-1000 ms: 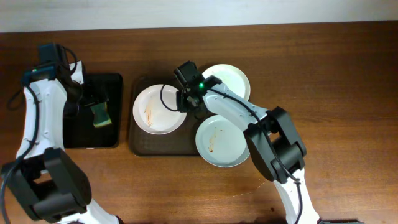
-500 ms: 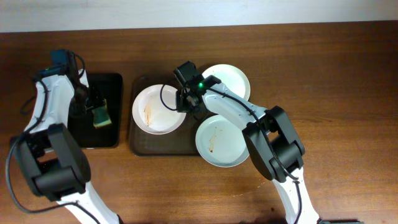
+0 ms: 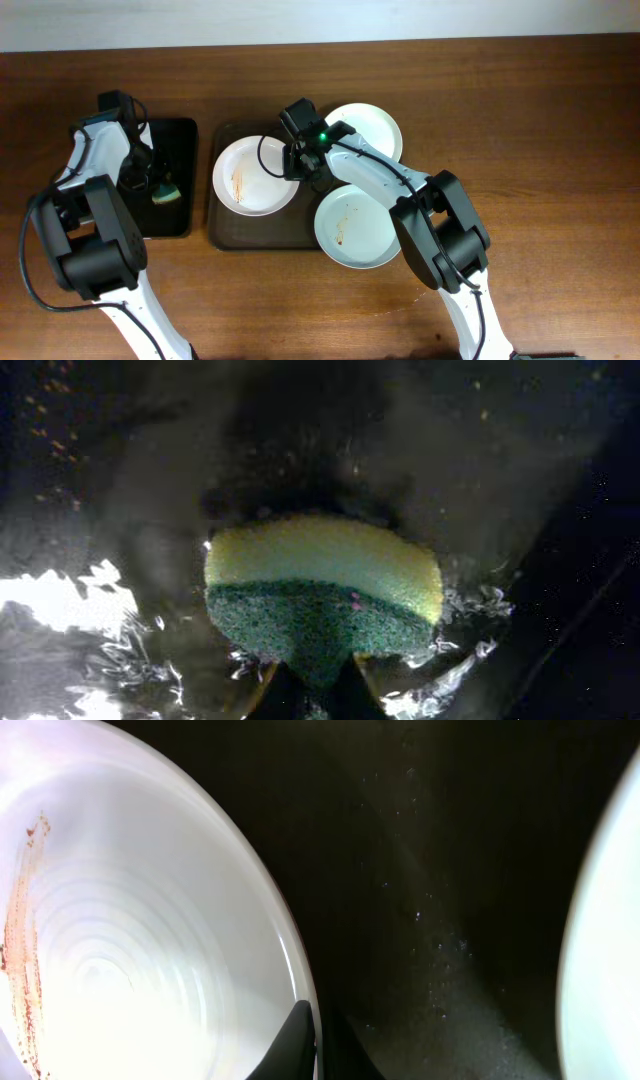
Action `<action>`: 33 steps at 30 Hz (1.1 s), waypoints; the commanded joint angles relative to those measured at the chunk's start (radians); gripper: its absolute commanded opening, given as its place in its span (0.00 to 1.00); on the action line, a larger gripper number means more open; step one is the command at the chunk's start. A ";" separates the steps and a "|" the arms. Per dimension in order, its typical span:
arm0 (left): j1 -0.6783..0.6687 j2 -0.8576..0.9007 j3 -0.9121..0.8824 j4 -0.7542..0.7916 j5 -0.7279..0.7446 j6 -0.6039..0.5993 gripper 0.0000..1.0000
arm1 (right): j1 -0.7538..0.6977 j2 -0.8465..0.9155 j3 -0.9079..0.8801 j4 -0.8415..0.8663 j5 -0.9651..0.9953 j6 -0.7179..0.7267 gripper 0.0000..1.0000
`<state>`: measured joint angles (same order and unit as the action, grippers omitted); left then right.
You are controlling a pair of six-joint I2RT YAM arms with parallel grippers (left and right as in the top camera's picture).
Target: Clean dirty plates on tray and stack at the side
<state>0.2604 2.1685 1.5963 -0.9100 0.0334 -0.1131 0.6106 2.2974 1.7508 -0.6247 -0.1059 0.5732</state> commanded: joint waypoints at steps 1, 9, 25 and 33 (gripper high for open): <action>0.002 0.024 0.084 -0.082 0.076 0.010 0.01 | 0.005 0.032 0.004 -0.006 0.009 0.005 0.05; -0.005 -0.072 0.410 -0.391 0.082 0.122 0.01 | 0.005 0.032 0.004 0.005 0.005 0.005 0.05; -0.319 0.042 0.121 -0.069 0.190 0.042 0.01 | -0.043 0.033 0.003 0.001 -0.148 0.004 0.04; -0.319 0.042 -0.076 0.069 0.207 0.063 0.01 | -0.070 0.033 -0.043 0.057 -0.309 -0.023 0.04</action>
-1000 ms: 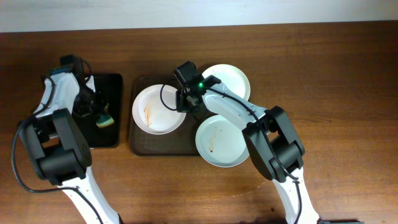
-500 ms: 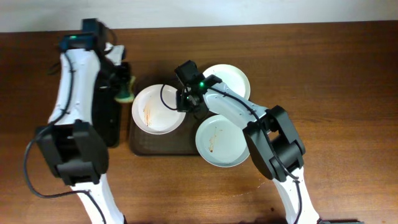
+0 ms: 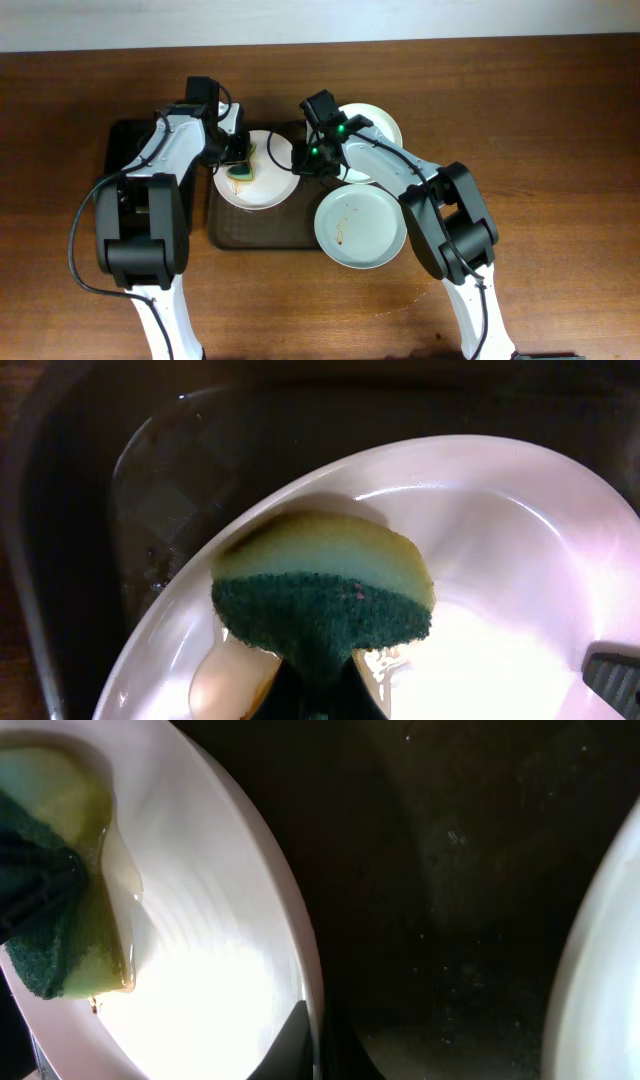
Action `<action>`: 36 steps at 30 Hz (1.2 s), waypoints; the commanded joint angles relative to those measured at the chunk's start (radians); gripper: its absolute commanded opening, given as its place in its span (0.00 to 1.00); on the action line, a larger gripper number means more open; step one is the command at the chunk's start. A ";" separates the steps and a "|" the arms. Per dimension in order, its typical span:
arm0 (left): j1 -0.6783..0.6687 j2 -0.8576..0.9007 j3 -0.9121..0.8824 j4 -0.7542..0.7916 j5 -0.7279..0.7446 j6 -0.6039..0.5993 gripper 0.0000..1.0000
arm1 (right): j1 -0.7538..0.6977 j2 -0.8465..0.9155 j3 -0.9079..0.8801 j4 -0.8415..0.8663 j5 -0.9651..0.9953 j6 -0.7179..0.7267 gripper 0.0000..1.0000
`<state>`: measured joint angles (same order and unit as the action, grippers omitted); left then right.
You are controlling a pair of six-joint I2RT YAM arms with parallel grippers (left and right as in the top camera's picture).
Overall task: Clean dirty plates on tray and stack at the side
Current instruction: 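Scrub the left plate with the sponge in the left gripper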
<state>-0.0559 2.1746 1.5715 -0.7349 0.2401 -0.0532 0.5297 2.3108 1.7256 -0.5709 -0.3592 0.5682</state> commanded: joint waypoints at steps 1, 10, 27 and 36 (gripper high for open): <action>-0.002 0.035 -0.051 -0.156 0.000 0.003 0.01 | 0.011 0.019 -0.018 0.003 -0.054 -0.018 0.04; -0.004 0.036 -0.027 -0.192 0.036 -0.056 0.01 | 0.011 0.019 -0.018 0.003 -0.052 -0.017 0.04; -0.140 0.035 -0.018 0.116 -0.607 -0.245 0.01 | 0.011 0.019 -0.018 0.003 -0.048 -0.018 0.04; -0.120 0.035 -0.018 -0.190 0.198 0.182 0.01 | 0.011 0.019 -0.018 0.002 -0.049 -0.018 0.04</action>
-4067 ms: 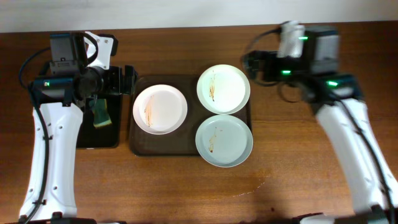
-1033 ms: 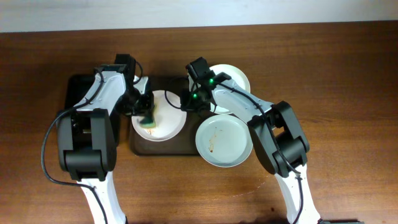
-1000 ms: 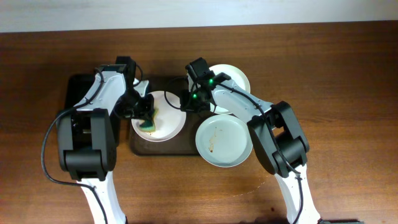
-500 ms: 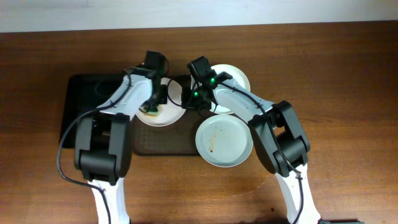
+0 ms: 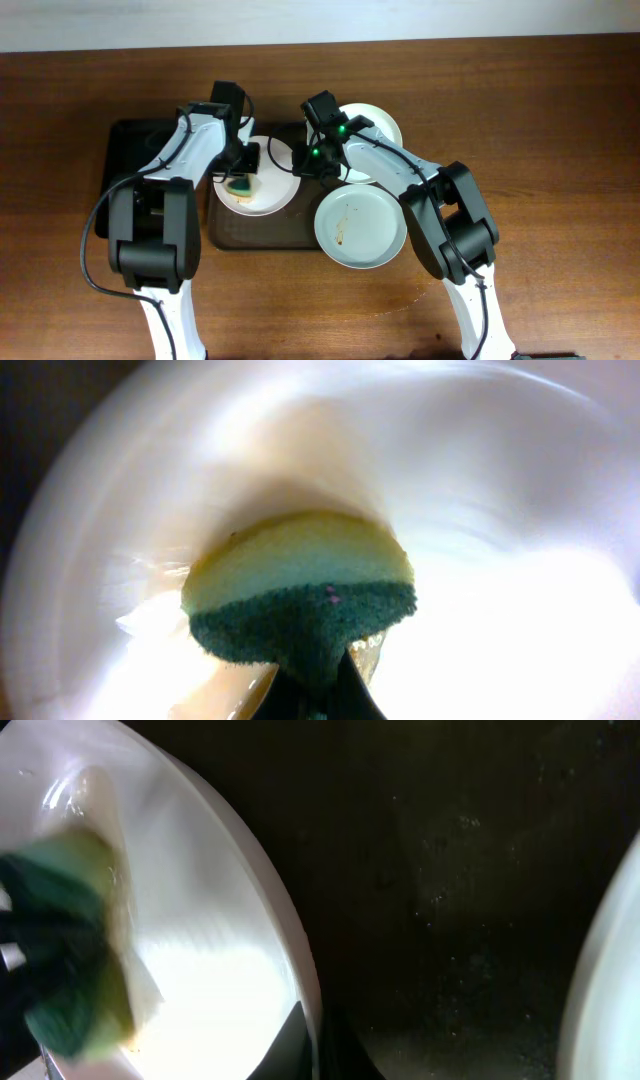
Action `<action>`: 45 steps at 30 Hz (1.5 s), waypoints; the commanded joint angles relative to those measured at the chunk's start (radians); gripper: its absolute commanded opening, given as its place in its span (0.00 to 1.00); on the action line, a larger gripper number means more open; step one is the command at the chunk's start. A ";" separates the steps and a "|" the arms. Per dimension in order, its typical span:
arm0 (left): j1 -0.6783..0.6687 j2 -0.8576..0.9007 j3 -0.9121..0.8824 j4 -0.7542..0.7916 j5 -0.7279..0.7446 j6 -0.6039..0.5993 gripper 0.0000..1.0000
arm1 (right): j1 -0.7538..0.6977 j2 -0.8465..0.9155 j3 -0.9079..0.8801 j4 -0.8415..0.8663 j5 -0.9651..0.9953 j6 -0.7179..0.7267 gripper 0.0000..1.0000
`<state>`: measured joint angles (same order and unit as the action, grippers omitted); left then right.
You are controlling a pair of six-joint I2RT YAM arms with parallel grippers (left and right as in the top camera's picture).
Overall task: Clean dirty plates on tray and stack at the side
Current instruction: 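Scrub the left plate with the sponge in the left gripper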
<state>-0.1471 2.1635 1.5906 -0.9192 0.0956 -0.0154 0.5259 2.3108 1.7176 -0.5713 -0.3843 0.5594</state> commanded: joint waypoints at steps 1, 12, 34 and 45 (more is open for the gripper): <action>-0.028 0.047 -0.037 0.012 0.343 0.144 0.01 | 0.015 0.019 -0.010 0.000 -0.024 -0.009 0.04; 0.107 0.047 -0.039 0.013 -0.198 -0.264 0.01 | 0.015 0.019 -0.010 0.004 -0.023 -0.009 0.04; 0.091 0.047 0.015 -0.061 -0.259 -0.315 0.01 | 0.015 0.019 -0.010 0.004 -0.023 -0.009 0.04; -0.010 0.047 0.014 0.149 -0.002 -0.237 0.01 | 0.015 0.019 -0.010 0.002 -0.023 -0.013 0.04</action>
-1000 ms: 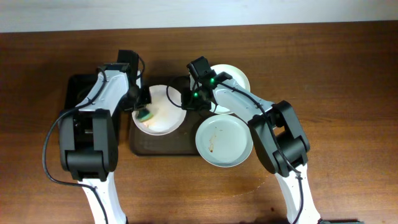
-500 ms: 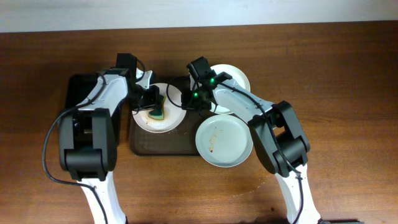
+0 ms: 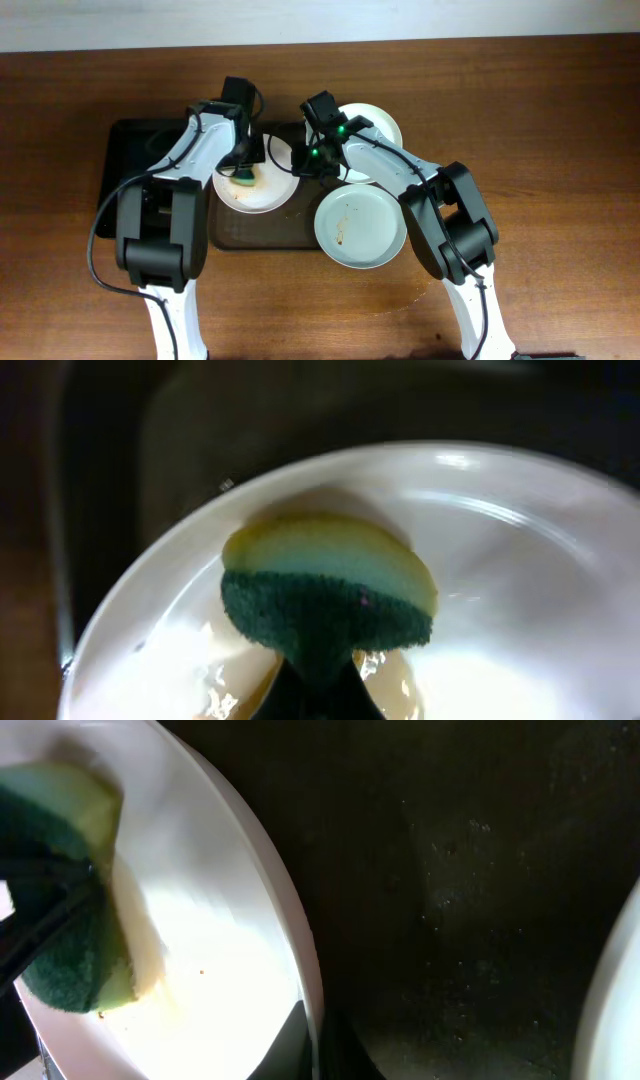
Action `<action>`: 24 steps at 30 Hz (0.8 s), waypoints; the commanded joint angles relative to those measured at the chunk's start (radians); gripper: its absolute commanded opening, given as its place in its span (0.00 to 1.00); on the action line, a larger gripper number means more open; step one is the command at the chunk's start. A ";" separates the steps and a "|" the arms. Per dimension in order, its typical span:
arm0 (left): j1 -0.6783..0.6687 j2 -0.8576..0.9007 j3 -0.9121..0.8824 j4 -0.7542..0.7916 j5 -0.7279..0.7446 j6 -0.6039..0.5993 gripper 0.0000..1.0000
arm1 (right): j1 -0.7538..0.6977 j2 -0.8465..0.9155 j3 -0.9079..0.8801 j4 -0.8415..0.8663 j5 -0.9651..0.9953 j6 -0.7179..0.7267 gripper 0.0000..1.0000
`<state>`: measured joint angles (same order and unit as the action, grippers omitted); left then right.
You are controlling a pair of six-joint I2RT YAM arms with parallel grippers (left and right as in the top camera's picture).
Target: Clean dirty plates on tray and stack at the side
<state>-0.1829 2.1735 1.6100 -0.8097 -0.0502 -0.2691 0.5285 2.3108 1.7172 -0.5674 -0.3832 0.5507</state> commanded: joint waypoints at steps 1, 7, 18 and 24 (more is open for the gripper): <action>0.048 0.037 -0.005 0.040 0.143 -0.031 0.01 | 0.012 0.019 -0.010 -0.001 -0.024 -0.004 0.04; 0.218 0.029 0.117 -0.148 0.423 -0.018 0.01 | 0.014 0.019 -0.010 0.003 0.001 -0.003 0.04; 0.223 0.025 0.264 -0.306 0.425 0.144 0.01 | 0.015 -0.224 -0.010 -0.156 0.196 -0.072 0.04; 0.223 0.026 0.264 -0.283 0.392 0.144 0.01 | 0.073 -0.395 -0.010 -0.364 0.683 -0.068 0.04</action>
<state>0.0406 2.2005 1.8572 -1.1011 0.3592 -0.1486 0.5529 1.9682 1.7016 -0.8940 0.0208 0.4862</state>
